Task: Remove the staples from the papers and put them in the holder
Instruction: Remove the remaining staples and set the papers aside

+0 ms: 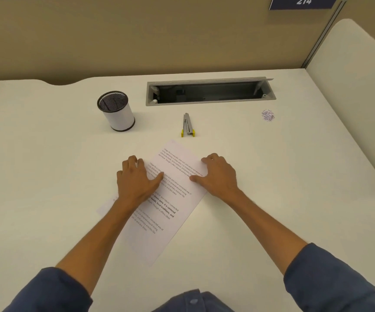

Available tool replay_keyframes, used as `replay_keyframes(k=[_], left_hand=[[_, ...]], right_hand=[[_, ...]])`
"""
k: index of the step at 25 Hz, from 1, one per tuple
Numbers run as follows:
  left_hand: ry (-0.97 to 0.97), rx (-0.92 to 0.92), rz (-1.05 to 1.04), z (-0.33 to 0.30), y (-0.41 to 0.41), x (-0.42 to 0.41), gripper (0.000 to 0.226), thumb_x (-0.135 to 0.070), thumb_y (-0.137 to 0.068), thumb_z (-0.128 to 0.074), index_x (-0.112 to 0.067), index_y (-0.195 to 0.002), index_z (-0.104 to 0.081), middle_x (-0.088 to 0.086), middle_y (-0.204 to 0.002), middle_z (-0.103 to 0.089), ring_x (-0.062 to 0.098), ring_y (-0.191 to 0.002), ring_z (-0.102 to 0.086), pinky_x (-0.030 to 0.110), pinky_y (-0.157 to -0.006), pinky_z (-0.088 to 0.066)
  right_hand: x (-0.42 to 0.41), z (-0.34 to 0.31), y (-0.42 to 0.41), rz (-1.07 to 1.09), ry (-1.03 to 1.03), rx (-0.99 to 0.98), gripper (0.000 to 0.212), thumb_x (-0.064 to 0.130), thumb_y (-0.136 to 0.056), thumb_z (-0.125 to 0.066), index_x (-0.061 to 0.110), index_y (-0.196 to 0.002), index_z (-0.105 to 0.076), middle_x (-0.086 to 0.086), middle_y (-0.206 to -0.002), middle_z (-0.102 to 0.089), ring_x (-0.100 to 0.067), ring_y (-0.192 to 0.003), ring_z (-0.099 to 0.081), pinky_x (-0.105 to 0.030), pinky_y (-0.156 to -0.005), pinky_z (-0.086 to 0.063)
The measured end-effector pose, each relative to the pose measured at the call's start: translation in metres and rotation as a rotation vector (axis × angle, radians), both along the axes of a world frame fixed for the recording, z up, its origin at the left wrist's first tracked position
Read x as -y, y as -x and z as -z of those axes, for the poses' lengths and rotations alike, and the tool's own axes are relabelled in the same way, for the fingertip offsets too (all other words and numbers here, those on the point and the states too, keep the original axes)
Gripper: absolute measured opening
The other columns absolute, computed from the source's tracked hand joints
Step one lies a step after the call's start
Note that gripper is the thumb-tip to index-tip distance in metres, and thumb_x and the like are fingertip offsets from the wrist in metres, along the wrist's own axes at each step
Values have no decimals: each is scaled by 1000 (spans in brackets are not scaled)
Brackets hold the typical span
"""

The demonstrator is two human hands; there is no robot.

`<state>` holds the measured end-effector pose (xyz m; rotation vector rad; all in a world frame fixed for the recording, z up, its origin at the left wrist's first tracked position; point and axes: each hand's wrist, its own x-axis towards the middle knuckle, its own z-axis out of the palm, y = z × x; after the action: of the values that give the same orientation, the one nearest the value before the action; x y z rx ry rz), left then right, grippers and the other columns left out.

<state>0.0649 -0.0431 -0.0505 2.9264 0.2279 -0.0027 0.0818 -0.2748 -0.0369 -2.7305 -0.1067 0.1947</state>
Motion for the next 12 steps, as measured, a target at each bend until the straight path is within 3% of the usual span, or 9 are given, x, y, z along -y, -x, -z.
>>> replay_keyframes(k=[5, 12], left_hand=[[108, -17, -12, -6, 3, 10, 63, -52, -85, -62, -5, -126, -51, 11, -133, -43, 29, -120, -39, 41, -89, -38], [240, -140, -143, -10, -4, 12, 66, -48, -81, -71, -8, -128, -47, 10, -135, -37, 29, -129, -31, 45, -101, -31]], right_hand=[[-2, 1, 4, 24, -48, 4, 65, 56, -78, -68, 17, -127, -54, 4, -127, -50, -17, -116, -45, -34, -83, -43], [-2, 4, 5, 41, -68, 7, 66, 55, -77, -70, 18, -129, -53, 5, -128, -51, -17, -117, -46, -34, -84, -42]])
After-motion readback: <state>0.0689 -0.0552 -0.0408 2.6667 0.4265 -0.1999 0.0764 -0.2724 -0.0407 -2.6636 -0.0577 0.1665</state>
